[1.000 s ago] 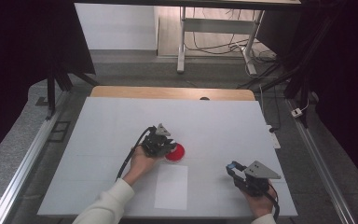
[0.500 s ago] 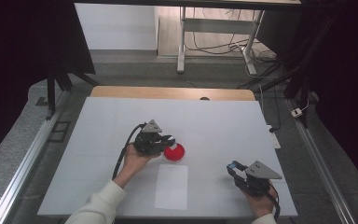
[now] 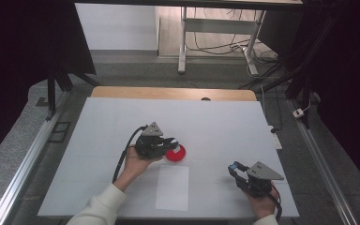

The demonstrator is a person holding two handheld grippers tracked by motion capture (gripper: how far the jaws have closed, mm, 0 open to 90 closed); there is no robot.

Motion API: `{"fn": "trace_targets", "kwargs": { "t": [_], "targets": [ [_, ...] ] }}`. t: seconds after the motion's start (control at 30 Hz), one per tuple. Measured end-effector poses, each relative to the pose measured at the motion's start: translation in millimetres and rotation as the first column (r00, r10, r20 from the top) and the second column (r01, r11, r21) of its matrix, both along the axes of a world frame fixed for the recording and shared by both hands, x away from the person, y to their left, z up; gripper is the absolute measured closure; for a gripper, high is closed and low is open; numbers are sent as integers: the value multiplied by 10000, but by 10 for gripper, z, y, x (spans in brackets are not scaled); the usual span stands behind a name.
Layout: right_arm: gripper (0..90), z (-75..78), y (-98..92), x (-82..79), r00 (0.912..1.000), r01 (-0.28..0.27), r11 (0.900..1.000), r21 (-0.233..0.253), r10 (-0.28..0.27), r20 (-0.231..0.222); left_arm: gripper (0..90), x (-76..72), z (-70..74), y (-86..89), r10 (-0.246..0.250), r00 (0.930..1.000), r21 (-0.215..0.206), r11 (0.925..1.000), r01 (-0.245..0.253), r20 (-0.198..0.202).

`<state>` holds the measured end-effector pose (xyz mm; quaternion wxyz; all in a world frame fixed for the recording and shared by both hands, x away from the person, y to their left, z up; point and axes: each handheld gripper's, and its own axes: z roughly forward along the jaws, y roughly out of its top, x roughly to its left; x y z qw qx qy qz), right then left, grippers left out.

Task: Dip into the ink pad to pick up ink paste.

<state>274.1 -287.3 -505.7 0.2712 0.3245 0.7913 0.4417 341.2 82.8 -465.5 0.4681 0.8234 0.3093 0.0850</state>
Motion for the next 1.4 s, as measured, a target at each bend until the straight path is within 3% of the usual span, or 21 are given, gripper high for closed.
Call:
{"fn": "trace_targets", "kwargs": {
  "t": [0.57,1.1,1.4],
  "targets": [
    [643,-12,5,9,10000,2,10000,-66,-2,-50,758,77,-159,-60,197,9998,1031,9945,-186,-88],
    [643,-25,12,14,10000,10,10000,-53,-10,-60,758,141,-304,-105,284,9992,1479,9887,-237,-298],
    [643,-19,10,10,10000,56,9999,-138,-57,-72,759,125,-334,-133,352,9993,1661,9856,-329,-111]
  ]
}}
